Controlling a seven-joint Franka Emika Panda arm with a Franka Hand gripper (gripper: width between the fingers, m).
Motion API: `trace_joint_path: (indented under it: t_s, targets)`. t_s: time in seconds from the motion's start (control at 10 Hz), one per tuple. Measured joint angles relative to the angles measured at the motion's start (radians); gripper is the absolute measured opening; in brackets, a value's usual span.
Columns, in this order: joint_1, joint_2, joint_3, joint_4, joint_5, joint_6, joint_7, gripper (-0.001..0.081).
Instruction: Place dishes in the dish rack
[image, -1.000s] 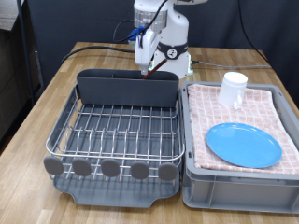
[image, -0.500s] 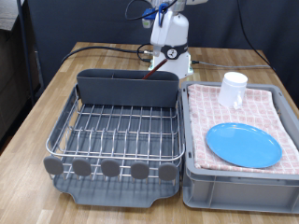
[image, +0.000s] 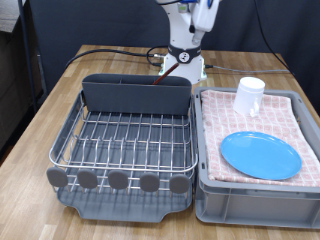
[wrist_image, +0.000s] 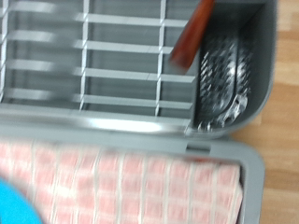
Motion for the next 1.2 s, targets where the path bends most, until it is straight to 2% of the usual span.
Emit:
trace_joint_path:
  t_s: [0.2, 0.5, 0.6, 0.8, 1.2]
  targets:
    - [0.064, 0.045, 0.009, 0.053, 0.015, -0.001, -0.090, 0.0802]
    - [0.139, 0.142, 0.012, 0.133, 0.041, 0.046, -0.216, 0.0802]
    - [0.147, 0.189, 0.007, 0.167, 0.051, 0.050, -0.249, 0.0802]
    - [0.146, 0.188, 0.006, 0.165, 0.047, 0.056, -0.256, 0.0802]
    - [0.147, 0.218, -0.034, 0.188, 0.057, 0.140, -0.440, 0.0802]
